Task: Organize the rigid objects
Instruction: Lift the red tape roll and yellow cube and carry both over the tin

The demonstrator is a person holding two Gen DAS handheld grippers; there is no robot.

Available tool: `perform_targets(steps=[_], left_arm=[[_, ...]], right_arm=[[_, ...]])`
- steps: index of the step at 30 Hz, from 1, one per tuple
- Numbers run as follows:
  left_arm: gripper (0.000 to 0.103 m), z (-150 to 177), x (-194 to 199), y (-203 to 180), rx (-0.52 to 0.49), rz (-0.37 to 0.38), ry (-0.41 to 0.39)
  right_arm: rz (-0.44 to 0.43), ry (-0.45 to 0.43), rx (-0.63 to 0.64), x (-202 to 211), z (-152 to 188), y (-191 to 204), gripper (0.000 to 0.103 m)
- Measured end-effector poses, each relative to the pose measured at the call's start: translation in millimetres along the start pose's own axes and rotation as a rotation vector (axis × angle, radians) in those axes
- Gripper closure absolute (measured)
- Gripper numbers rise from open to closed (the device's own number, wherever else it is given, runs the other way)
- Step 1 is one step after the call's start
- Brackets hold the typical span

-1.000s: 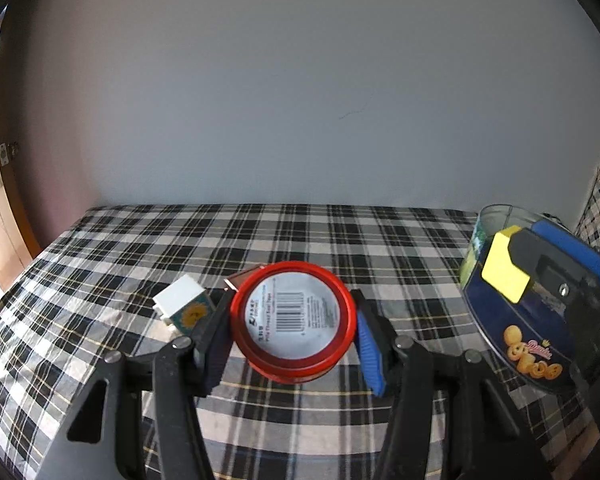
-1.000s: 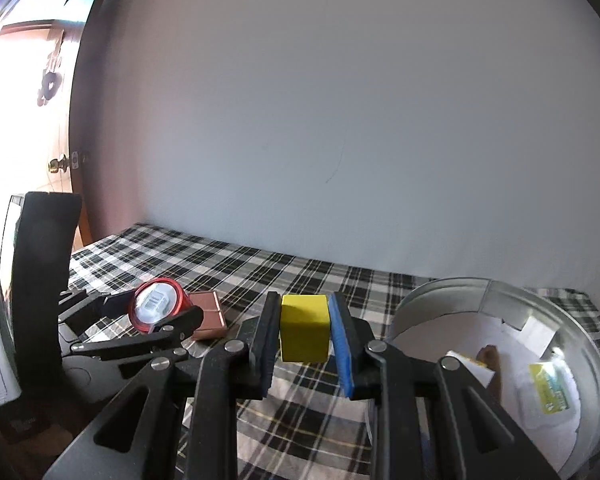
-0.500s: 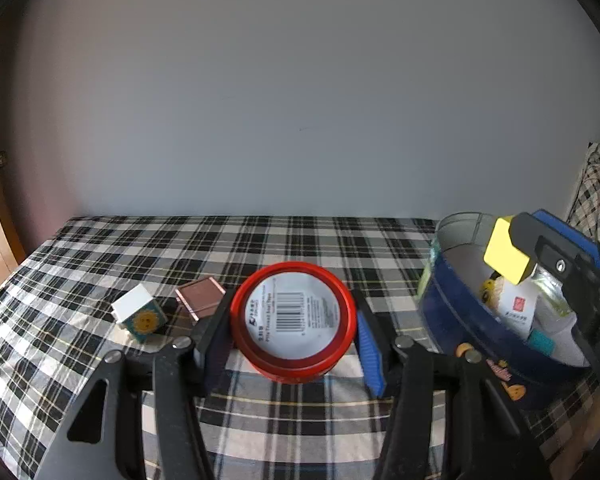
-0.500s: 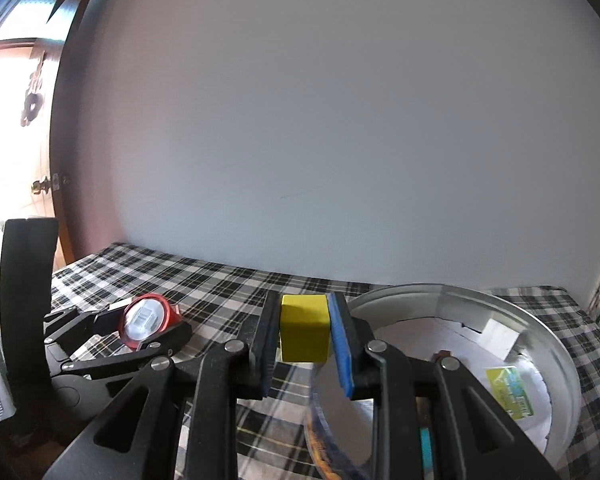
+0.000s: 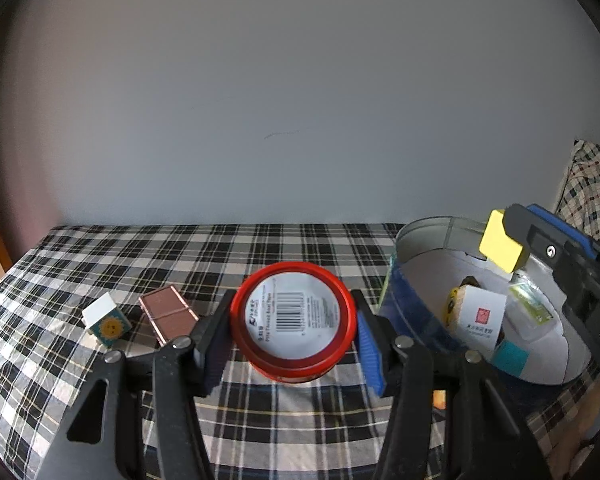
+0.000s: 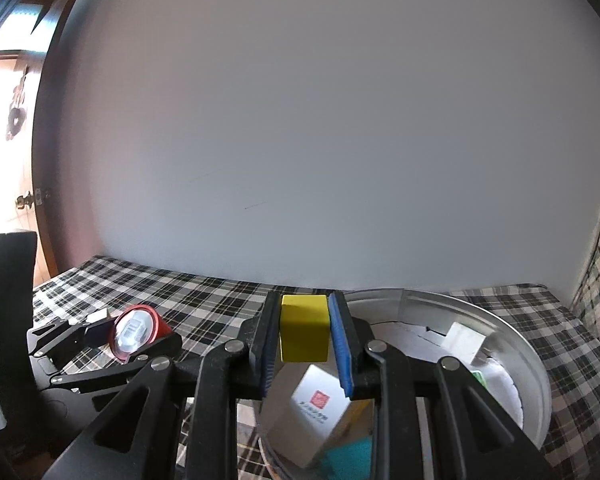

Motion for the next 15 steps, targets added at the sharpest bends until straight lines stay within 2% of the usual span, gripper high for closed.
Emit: perform_targets(steps=[15], left_arm=[[0.049,-8.3,3.7,-35.3,-0.022,0.04,-0.011]], right_arm=[[0.068,-0.024,-0.039,18.4,-5.0,-51.3,0.076]])
Point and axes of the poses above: each gripper's, at about its wrist camera, not at the fingertips, and x roughly against the way its jaws point, y to its left, z to its underside, the point moved 10 cm from there along -x, roughly the way its jaws point, and after that the axes turned 12 degrees about -z, right-handed, at the moved point
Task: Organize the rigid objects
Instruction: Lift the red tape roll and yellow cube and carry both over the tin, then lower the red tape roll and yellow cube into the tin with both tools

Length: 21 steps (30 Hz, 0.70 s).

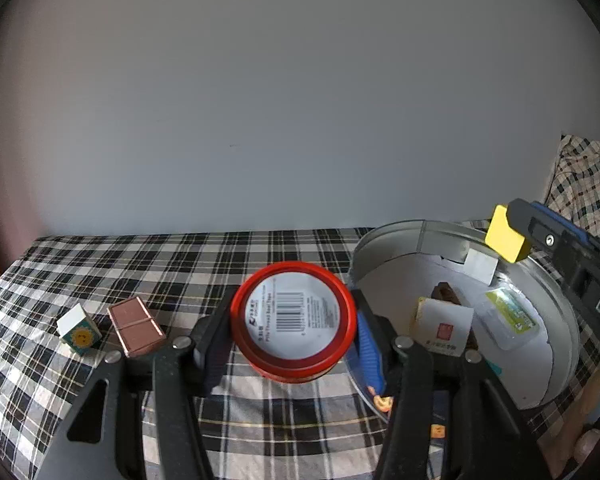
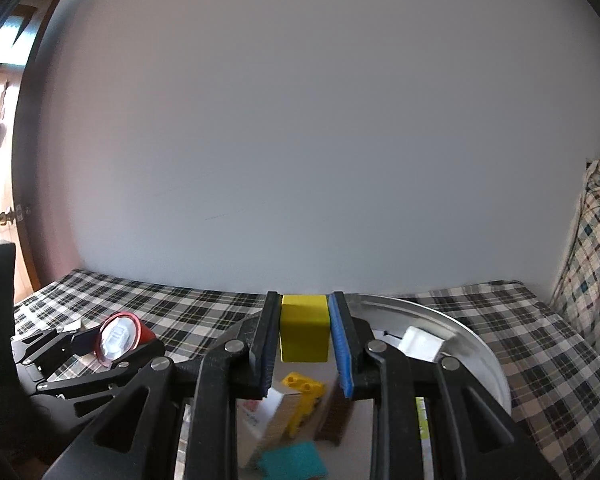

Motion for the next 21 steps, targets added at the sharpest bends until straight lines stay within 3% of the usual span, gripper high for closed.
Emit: perform_targets(steps=[21], left_arm=[[0.049,-14.8,1.7,-49.7,-0.031,0.066,-0.02]], right_arm=[[0.103,-0.024,-0.059,15.4,-6.1,-66.1,0.076]])
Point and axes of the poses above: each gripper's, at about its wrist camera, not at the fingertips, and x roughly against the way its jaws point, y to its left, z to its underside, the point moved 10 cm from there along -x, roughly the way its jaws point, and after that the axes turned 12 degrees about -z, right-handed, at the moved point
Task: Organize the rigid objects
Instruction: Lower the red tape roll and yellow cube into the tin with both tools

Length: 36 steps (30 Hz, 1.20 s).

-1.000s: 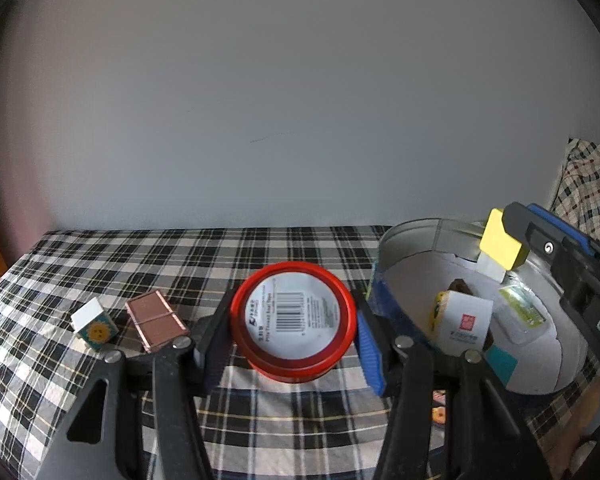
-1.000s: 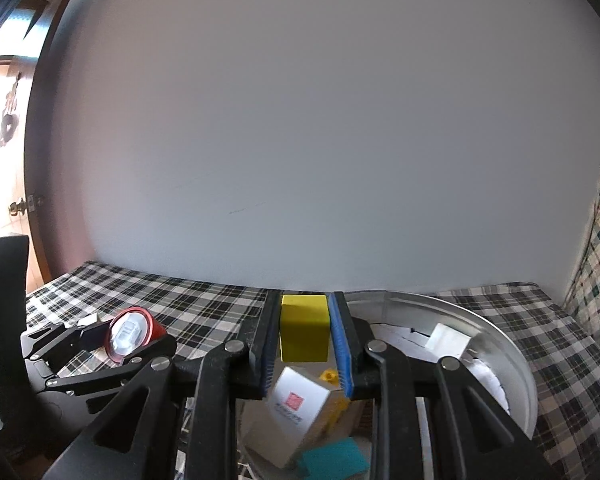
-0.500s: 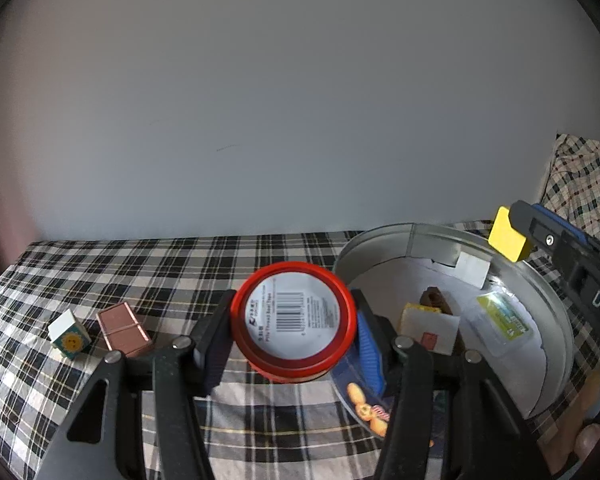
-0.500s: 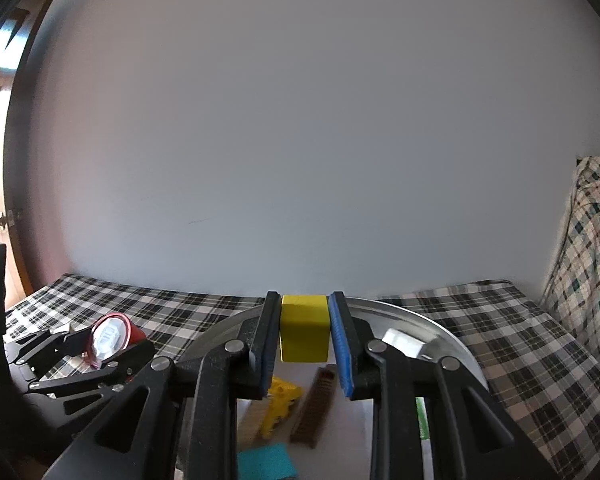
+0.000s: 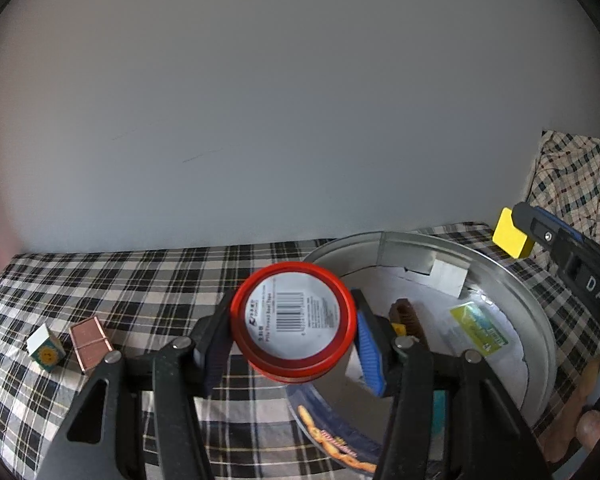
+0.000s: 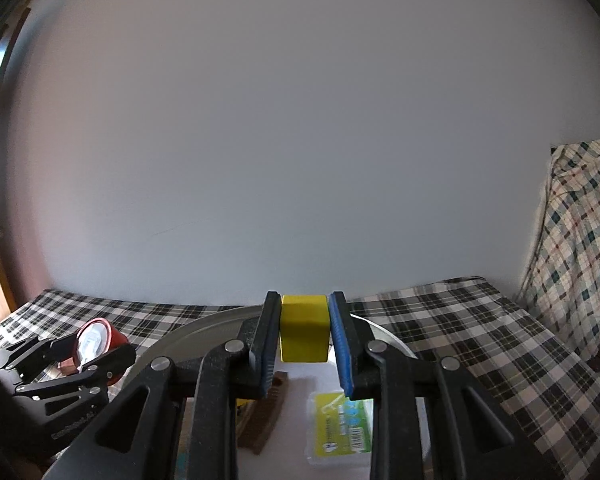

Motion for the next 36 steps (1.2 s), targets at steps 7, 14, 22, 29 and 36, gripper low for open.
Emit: perform_targets(steps=[7,14,22,29,36], left_arm=[[0.049,-2.2,-4.4,-22.5,-0.024,0.029,0.003],[0.049,-2.6,-7.5,-44.7,-0.066,0.031,0.011],[0.049,4.5,-14.3,-67.8,-0.112,0.033,0.042],[0.049,6.7,-19.7,-73.6,-0.104,0.055,0.069],[0.049,2.8,-24.6,-86.3,-0.137,0.071,0.069]], right_arm=[[0.042,0.001,-0.014,0.6,-2.3,-24.8,0.076],[0.092,0.024,-0.019,-6.9,-0.8,-44.8,0.076],[0.113,0.076,-0.012,-17.8,7.3,-54.5,0.076],[0.096,0.11,-0.009,-23.7,12.8,-49.0,0.076],[0.016,0.158,-0.114,-33.1,22.9,-53.8,0.076]])
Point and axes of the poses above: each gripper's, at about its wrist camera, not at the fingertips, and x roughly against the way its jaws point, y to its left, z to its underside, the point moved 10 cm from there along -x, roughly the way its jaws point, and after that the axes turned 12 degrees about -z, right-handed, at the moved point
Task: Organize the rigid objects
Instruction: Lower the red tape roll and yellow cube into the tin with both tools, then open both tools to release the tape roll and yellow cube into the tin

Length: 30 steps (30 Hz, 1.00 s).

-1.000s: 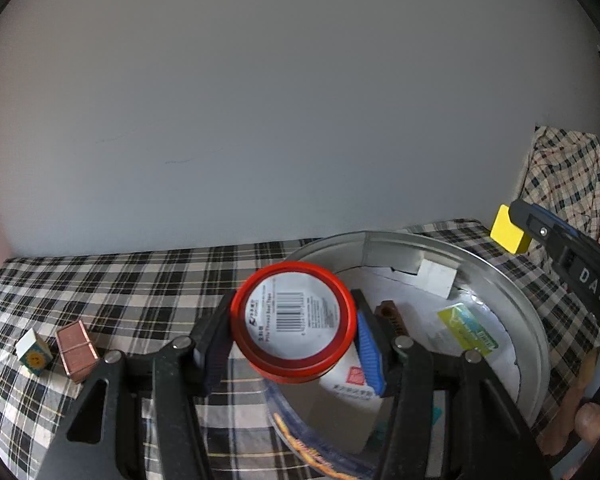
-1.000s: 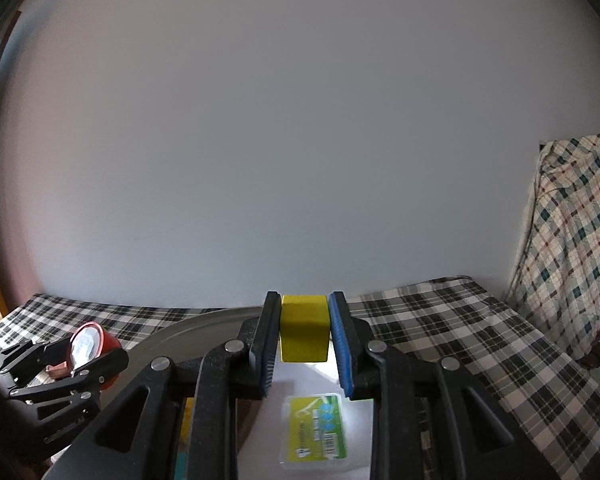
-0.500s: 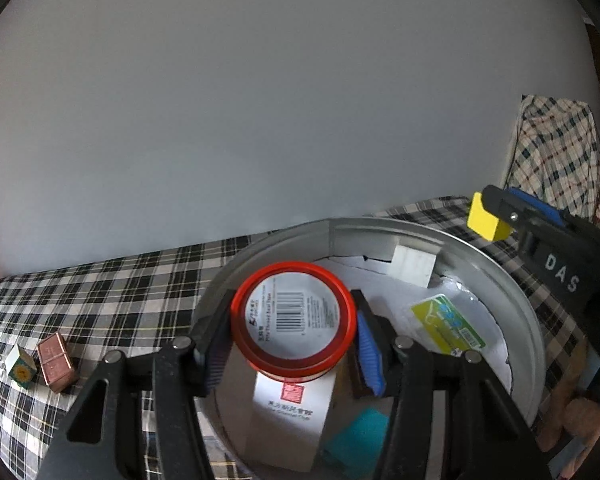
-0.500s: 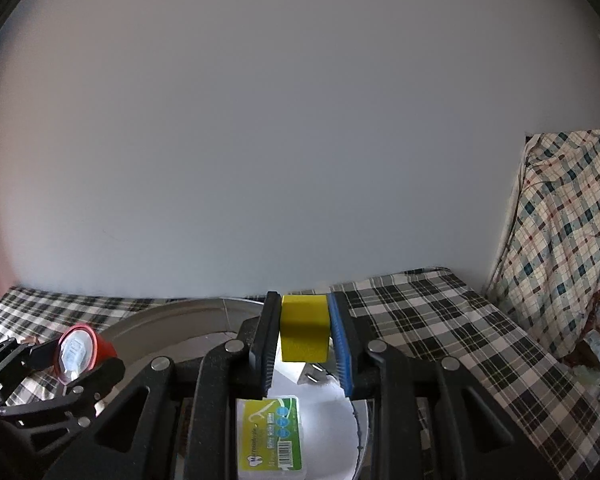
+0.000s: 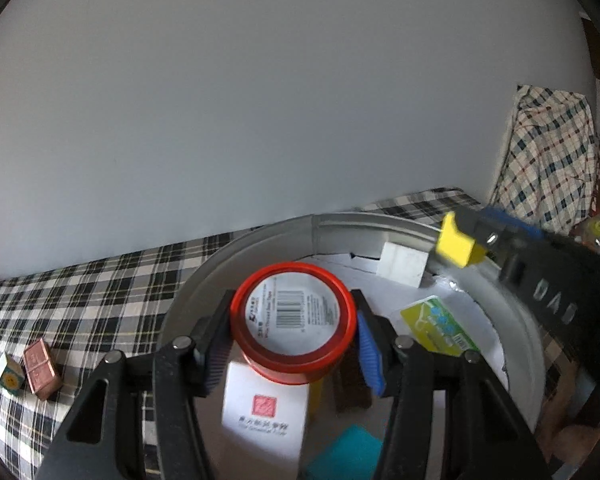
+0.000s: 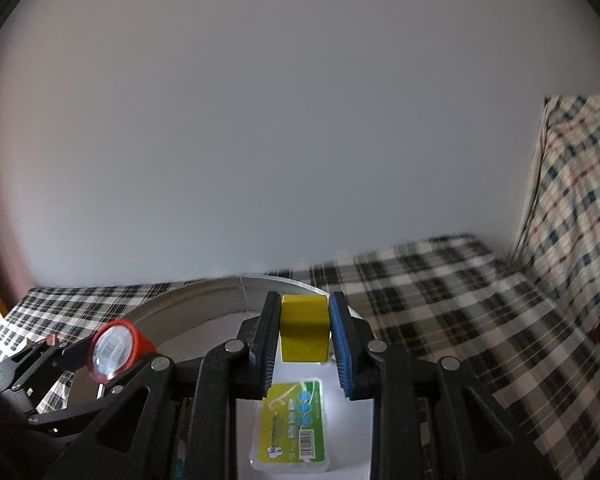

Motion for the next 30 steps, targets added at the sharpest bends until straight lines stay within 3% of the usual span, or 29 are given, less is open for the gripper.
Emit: perform_targets(steps=[6,7,9,10,11,13,16,21,25,30], left_arm=[[0.046,1.4,-6.8,-8.4,-0.032,0.018,0.034],[0.041,2.1,-7.3,-9.5,-0.031,0.026,0.038],[0.013,1.5,-5.2,-8.7,-0.009,0.044,0.04],[0.005,-1.2,-0.9,-7.5,0.008,0.059,0.026],[0.001,-4.7,3.9,-5.3,0.023,0.065,0.006],[0.001,-11.0,12.4,4.1,0.034,0.046,-0.028],[0.0,-24.1,24.1,30.0,0.053,-0.027,-0.091],[0.0,-27.7,31.9,85.3,0.151,-0.151,-0.123],[0.0,-12.5,25.8,115.2,0.208,-0.197,-0.097],[0.0,4.4,25.1,132.2,0.184,-0.277,-0.11]], right_arm=[[-0.049,0.058,-0.02,-12.9,9.2,5.0,0.076],[-0.062,0.063,-0.027,-14.2,10.0,5.0,0.076],[-0.101,0.069,-0.066,-16.3,11.6,4.3,0.074],[-0.118,0.079,-0.08,-17.3,12.6,4.2,0.065],[-0.139,0.09,-0.098,-18.8,13.9,4.2,0.049],[-0.162,0.077,-0.133,-16.0,12.9,2.6,0.033],[-0.163,-0.017,-0.167,0.4,1.2,-4.6,0.031],[-0.052,-0.161,-0.219,30.6,-12.1,-33.5,0.027],[0.013,-0.189,-0.229,38.3,-15.2,-42.0,0.026],[0.07,-0.182,-0.188,37.8,-13.1,-39.8,0.026]])
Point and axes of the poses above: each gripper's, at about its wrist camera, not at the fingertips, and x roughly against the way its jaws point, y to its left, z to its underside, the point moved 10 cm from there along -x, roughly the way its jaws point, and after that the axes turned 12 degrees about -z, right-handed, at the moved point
